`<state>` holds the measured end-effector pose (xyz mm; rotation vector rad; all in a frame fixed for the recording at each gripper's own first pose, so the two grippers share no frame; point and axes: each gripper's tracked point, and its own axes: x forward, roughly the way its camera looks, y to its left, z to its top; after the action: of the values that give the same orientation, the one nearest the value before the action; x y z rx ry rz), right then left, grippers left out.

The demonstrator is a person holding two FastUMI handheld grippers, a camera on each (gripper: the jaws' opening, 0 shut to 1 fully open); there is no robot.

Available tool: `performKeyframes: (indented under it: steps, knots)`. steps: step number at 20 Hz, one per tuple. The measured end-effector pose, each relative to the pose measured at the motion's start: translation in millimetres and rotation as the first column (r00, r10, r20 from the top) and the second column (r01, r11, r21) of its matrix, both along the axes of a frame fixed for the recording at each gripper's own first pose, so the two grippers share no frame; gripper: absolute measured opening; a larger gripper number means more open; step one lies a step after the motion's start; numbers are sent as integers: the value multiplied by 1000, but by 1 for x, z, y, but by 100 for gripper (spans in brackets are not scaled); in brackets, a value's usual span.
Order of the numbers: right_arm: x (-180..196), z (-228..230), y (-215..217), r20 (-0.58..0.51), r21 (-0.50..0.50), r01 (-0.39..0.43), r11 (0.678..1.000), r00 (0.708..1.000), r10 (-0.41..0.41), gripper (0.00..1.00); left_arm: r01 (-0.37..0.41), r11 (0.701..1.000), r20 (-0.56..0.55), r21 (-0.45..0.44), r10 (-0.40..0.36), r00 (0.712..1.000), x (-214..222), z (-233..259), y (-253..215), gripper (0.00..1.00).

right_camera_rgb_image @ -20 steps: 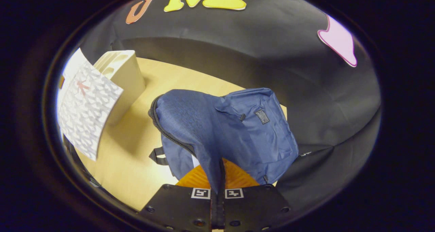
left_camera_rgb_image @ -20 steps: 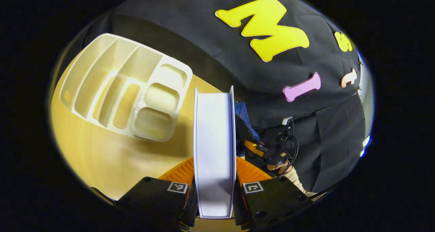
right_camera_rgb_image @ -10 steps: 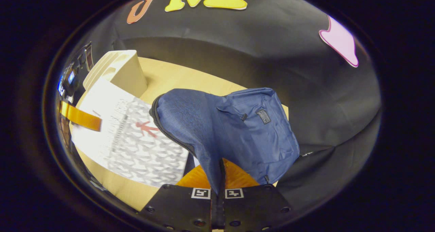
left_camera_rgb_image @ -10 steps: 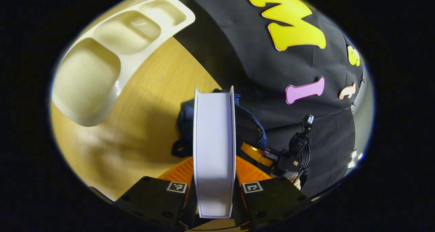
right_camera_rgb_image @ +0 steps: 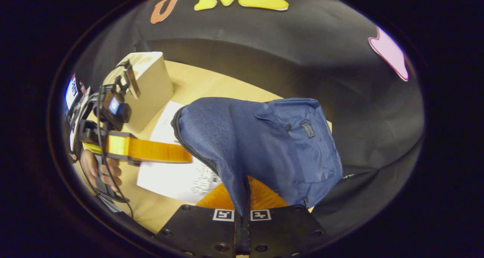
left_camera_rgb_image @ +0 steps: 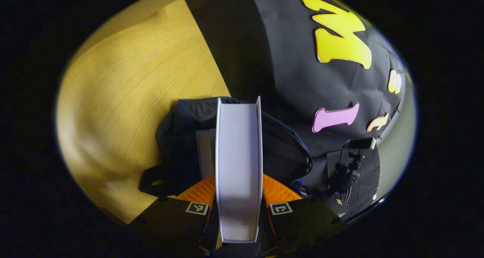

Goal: Open the schoolbag, grab two books from the bookshelf and put them into the schoolbag.

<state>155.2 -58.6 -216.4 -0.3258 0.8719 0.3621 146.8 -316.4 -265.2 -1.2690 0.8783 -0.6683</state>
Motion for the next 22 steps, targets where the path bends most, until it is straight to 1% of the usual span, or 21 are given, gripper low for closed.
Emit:
performKeyframes:
  steps: [2, 6, 8, 14, 17, 19, 22]
  knots:
    - [1, 1, 2, 1, 20, -12, 1000, 1000, 12, 1, -11, 1000, 30, 5, 11, 999, 5, -3, -17, 45]
    - [1, 1, 6, 5, 47, -49, 998, 999, 49, 1, -13, 1000, 34, -12, 13, 999, 21, -5, -51, 45]
    - [2, 3, 7, 19, 42, -67, 997, 998, 67, 1, -19, 1000, 32, -24, 20, 999, 30, -8, -67, 45]
    - [2, 8, 8, 35, 51, -97, 994, 995, 95, 1, -36, 997, 39, -74, 39, 998, 54, -18, -96, 45]
    - [3, 9, 7, 27, 87, -77, 993, 997, 75, 1, -62, 993, 36, -101, 66, 997, 67, -21, -100, 45]
    - [3, 11, 2, 14, 124, -38, 992, 999, 37, 1, -68, 993, 29, -99, 71, 997, 67, -19, -97, 46]
    - [2, 10, 1, 6, 140, -8, 990, 1000, 7, 1, -71, 992, -10, -103, 70, 997, 65, -15, -87, 53]
